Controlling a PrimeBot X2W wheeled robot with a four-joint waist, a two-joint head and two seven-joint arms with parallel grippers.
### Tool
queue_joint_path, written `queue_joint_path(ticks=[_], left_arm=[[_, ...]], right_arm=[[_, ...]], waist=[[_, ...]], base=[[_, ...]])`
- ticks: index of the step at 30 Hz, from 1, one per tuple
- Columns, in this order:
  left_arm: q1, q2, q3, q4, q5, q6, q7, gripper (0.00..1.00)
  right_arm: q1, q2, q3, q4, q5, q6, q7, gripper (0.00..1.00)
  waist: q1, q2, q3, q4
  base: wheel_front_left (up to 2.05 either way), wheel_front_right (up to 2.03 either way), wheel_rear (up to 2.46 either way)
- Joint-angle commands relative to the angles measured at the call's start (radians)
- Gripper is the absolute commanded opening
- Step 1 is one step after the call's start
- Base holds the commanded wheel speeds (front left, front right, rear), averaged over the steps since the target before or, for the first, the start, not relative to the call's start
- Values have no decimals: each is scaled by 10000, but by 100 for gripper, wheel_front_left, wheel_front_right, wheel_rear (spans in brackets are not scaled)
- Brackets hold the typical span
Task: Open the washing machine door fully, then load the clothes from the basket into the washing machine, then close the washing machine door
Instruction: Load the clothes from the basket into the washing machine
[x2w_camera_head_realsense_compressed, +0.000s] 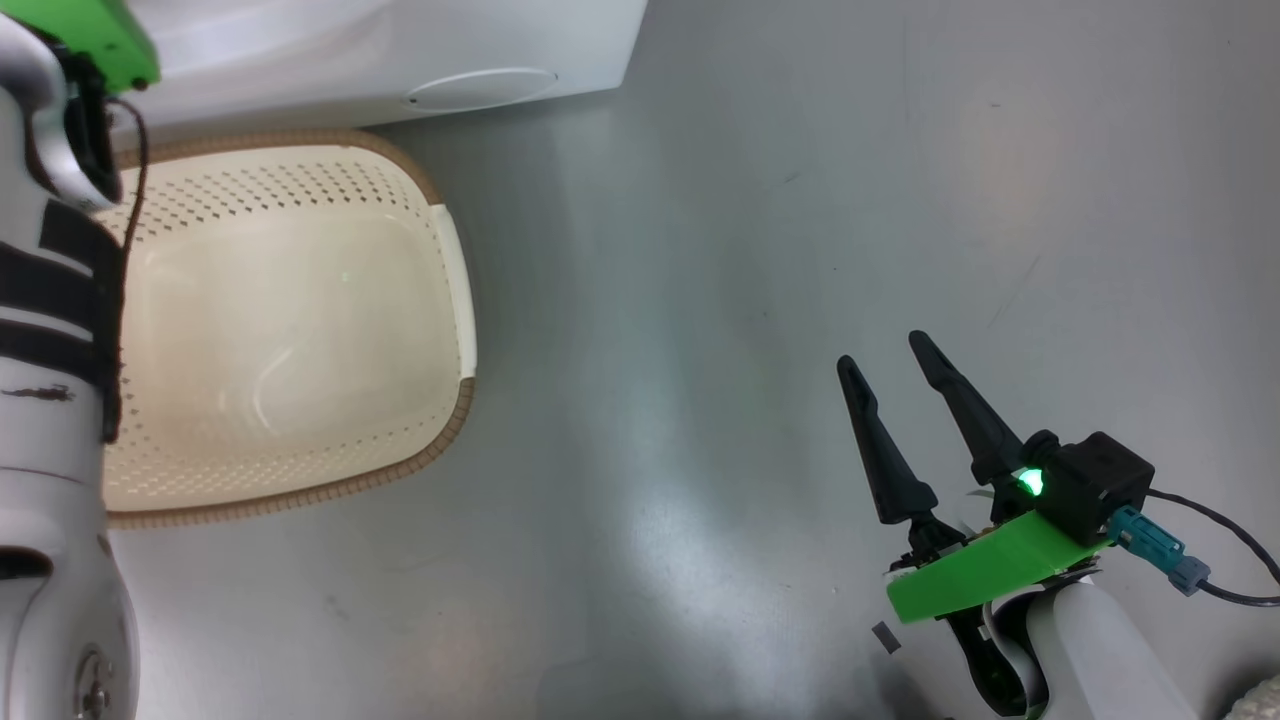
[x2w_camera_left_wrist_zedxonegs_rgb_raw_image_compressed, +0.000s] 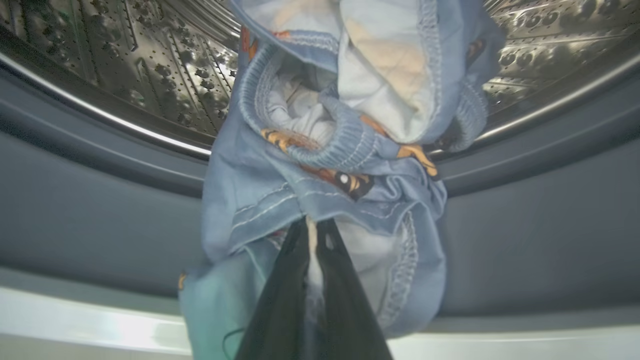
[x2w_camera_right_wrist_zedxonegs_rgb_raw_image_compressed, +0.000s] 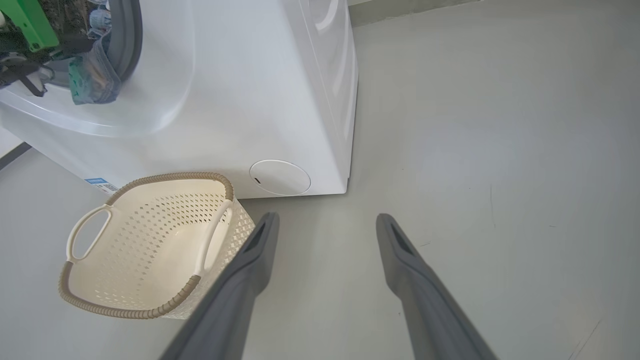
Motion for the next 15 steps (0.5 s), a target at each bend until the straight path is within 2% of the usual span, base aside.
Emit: queue_joint_path(ticks=[1,8,15], left_arm=[[94,399,37,-332,-53,-89,-395,0],[-107,489,-53,-415,-109,-515,-1515,0],[-516,825,-165,-929,-10,-862,-1924,0]], right_arm=[[147,-8,184,-163,77,16,-48,100],[200,-31,215,-175,77,16,-48,100],[339,-80,158,-235,76,16,-48,100]], waist=[[0,-1,-30,39],[0,-1,-117,18],[0,-1,-68,-65]], base=[[0,0,0],[0,0,0],[0,0,0]])
